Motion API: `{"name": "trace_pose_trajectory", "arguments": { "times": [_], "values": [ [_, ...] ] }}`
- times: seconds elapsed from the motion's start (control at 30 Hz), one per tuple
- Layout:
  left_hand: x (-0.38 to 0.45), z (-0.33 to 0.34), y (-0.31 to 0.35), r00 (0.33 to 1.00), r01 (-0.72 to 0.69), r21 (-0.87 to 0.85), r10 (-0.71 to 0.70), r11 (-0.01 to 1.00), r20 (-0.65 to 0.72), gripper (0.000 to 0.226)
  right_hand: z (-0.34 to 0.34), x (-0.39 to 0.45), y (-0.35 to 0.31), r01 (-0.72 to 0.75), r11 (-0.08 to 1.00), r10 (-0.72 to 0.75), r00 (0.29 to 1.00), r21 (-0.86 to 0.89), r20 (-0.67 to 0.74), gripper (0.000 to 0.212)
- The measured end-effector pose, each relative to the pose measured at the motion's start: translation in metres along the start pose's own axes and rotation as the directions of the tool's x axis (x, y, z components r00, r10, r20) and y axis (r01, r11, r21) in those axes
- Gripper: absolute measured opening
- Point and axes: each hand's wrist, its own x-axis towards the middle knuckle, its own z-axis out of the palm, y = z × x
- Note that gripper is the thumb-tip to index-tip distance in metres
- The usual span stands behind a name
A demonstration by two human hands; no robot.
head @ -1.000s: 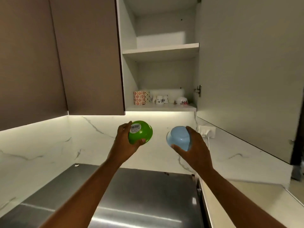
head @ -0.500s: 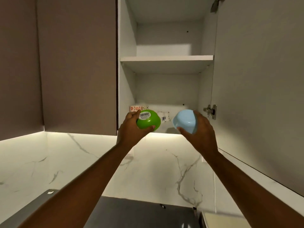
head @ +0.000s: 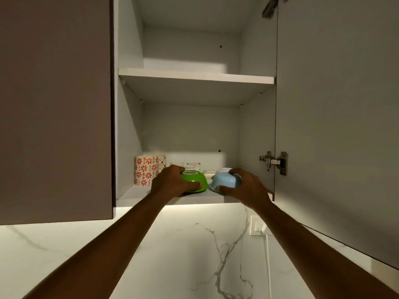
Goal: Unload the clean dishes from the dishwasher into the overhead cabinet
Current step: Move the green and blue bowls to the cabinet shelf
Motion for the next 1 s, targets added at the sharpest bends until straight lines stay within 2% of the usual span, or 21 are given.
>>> {"name": "trace_pose_trajectory", "arguments": {
  "times": [0.07,0.23,0.5,0.63,0.7,0.9,1.0],
  "values": [
    [0.006,0.005,-0.01,1.0,0.001,0.015,-0.001,1.0,0.004,0.097,0.009,0.004,0.0,-0.004,1.0,0.004,1.0,-0.003,-0.005,0.082],
    [0.01,0.012,-0.022,0.995,-0.056,0.013,0.057,0.998,-0.081,0.084,0.019,0.004,-0.002,-0.004,0.998,0.002,1.0,-0.061,-0.026,0.081],
    [0.012,0.028,-0.035,0.984,-0.129,0.01,0.13,0.992,-0.118,0.085,0.024,0.007,0.004,0.023,0.998,-0.026,0.999,-0.06,-0.048,0.078],
    [0.013,0.028,-0.036,0.985,-0.131,0.0,0.13,0.991,-0.111,0.092,0.026,0.008,0.007,0.018,1.0,-0.019,0.999,-0.02,-0.039,0.104],
    [0.011,0.028,-0.035,0.983,-0.137,-0.006,0.135,0.991,-0.127,0.094,0.025,0.007,0.007,0.02,1.0,-0.019,0.998,0.019,-0.054,0.109],
    [0.009,0.027,-0.028,0.965,-0.062,-0.037,0.05,0.997,-0.259,0.095,0.026,0.004,0.002,0.017,0.995,-0.002,0.988,0.097,-0.152,0.089],
    [-0.001,0.025,-0.025,0.924,-0.121,-0.047,0.096,0.992,-0.37,0.085,0.018,-0.001,-0.005,0.011,0.986,0.012,0.991,0.164,-0.135,0.089]
  ]
}}
